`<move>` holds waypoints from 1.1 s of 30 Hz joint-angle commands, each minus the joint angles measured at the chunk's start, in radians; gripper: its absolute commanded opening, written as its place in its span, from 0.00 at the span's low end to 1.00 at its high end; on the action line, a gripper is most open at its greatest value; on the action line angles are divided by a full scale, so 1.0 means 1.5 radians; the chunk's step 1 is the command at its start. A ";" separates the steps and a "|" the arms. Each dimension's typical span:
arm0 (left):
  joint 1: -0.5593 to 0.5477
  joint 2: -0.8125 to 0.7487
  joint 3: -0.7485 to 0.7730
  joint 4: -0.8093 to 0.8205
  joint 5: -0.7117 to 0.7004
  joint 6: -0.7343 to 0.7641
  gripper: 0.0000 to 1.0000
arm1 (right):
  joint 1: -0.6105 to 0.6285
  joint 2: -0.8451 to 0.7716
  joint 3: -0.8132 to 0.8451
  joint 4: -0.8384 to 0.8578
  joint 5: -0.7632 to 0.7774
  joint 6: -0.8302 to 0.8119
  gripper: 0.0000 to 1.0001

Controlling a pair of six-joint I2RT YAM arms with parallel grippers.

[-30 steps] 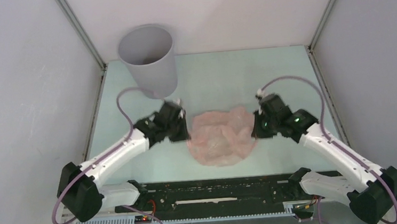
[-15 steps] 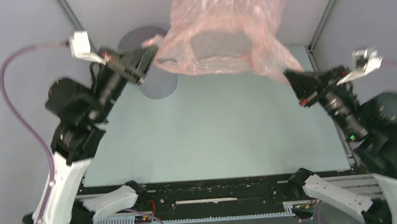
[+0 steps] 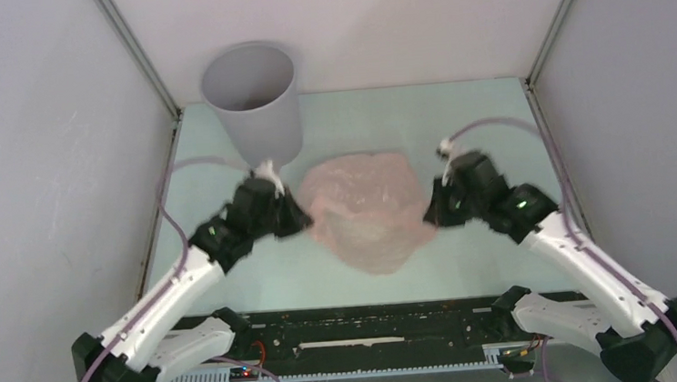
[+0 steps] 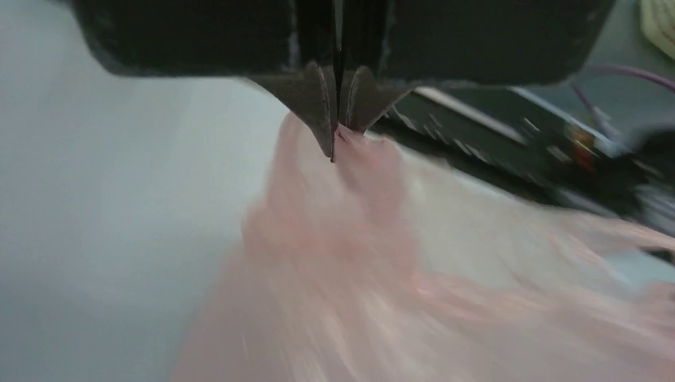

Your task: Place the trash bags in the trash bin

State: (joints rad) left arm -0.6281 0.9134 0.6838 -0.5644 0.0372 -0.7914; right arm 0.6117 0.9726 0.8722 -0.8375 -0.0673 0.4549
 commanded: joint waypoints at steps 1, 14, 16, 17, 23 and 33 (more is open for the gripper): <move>0.050 0.124 0.400 0.053 0.026 0.095 0.00 | -0.078 0.019 0.300 0.041 0.007 -0.079 0.00; 0.011 0.131 0.555 0.052 -0.084 0.148 0.00 | -0.109 -0.076 0.401 0.133 0.034 -0.102 0.00; 0.027 0.106 0.381 0.006 -0.080 0.106 0.00 | -0.115 -0.103 0.272 0.114 0.021 -0.067 0.00; 0.036 0.103 0.306 -0.013 -0.051 0.083 0.00 | -0.116 -0.106 0.216 0.090 0.008 -0.044 0.00; 0.006 -0.048 -0.059 0.093 0.046 -0.059 0.00 | -0.083 -0.114 -0.039 0.061 -0.148 0.061 0.00; 0.051 0.120 0.522 -0.064 0.038 0.132 0.00 | -0.122 -0.023 0.319 -0.018 -0.075 -0.088 0.00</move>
State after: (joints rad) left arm -0.5804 0.9131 0.9321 -0.6418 0.0669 -0.7578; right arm 0.4747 0.8196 0.9764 -0.8532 -0.2199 0.4641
